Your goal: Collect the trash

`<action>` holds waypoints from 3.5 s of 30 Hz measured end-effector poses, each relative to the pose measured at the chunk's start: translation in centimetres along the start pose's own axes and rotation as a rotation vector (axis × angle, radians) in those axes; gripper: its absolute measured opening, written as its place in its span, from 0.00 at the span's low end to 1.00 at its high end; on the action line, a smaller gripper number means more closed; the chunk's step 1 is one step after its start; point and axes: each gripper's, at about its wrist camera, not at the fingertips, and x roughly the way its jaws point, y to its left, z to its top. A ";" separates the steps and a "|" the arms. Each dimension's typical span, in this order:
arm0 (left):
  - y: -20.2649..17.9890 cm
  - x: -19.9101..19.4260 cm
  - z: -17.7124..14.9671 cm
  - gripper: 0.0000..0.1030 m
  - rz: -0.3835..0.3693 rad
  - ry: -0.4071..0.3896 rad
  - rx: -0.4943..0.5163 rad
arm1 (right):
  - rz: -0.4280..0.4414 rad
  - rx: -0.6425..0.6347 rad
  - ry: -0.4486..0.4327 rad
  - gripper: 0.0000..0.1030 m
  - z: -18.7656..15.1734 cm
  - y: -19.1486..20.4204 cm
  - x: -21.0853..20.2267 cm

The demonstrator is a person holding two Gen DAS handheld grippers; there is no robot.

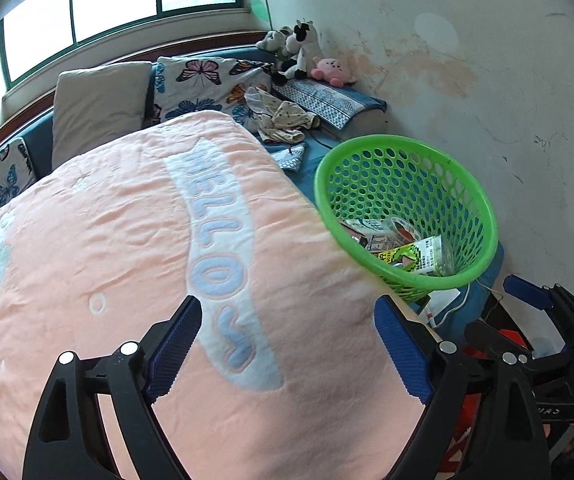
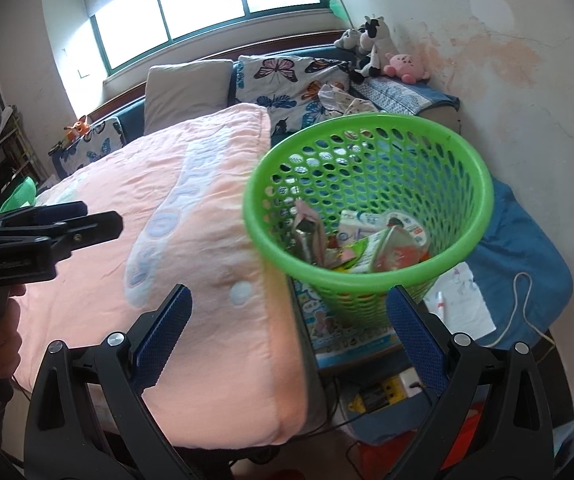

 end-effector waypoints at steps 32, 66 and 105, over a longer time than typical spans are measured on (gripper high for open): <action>9.7 -9.0 -8.1 0.92 0.166 -0.134 -0.228 | 0.040 -0.064 -0.011 0.94 -2.7 8.6 -1.3; 9.1 -12.3 -11.9 0.93 0.257 -0.184 -0.228 | 0.059 -0.083 -0.069 0.94 -3.6 10.9 -3.7; 8.9 -11.6 -13.0 0.93 0.273 -0.157 -0.219 | 0.071 -0.091 -0.063 0.94 -4.0 11.4 -3.4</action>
